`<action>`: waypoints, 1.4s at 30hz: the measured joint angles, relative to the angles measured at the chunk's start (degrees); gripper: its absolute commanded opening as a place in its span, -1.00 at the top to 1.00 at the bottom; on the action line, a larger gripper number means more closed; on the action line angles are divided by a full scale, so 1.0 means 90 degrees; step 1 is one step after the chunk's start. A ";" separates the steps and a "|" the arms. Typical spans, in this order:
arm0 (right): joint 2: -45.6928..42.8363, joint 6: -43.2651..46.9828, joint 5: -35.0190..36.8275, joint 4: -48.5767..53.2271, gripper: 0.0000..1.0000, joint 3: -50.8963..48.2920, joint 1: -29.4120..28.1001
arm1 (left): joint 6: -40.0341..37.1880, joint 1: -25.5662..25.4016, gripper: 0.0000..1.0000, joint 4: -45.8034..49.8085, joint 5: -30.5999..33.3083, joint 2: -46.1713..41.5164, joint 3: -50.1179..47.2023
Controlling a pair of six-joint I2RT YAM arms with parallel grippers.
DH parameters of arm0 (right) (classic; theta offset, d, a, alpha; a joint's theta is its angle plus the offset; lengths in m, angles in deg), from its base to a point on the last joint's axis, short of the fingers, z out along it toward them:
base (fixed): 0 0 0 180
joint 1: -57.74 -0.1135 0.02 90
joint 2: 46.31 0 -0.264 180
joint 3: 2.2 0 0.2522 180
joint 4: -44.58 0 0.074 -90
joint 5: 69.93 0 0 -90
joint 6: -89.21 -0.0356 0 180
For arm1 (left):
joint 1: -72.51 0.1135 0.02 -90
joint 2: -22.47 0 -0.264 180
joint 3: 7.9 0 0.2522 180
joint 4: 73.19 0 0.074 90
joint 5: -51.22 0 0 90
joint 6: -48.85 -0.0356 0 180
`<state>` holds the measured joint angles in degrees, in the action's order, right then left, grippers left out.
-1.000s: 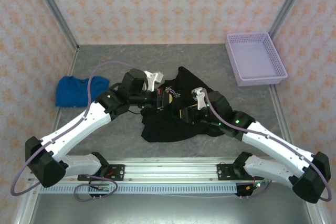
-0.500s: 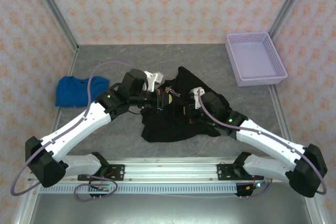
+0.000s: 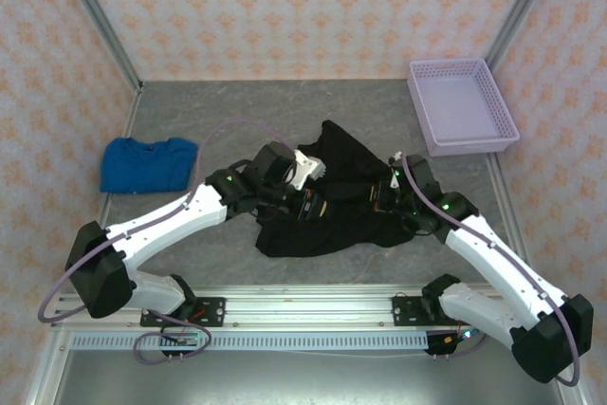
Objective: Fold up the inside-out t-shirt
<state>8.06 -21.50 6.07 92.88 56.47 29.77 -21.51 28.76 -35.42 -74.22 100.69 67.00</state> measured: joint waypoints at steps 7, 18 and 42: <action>0.0311 -0.0032 -0.0478 0.0061 1.00 -0.0046 0.0046 | -0.0029 0.0002 0.11 -0.0044 0.0437 -0.0002 -0.0328; 0.0393 -0.0032 -0.0784 -0.0078 1.00 -0.0134 0.0046 | 0.0981 -0.0005 -0.33 -0.1168 0.0364 0.0709 -0.0508; 0.0595 -0.0002 -0.1115 -0.0566 0.34 0.0012 -0.0015 | 0.1472 0.1282 1.00 -0.1229 0.0357 0.0100 -0.0457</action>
<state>13.42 -21.52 -3.96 87.79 56.58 29.64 -8.26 40.30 -46.48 -71.01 101.58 62.89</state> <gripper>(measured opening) 0.227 0.047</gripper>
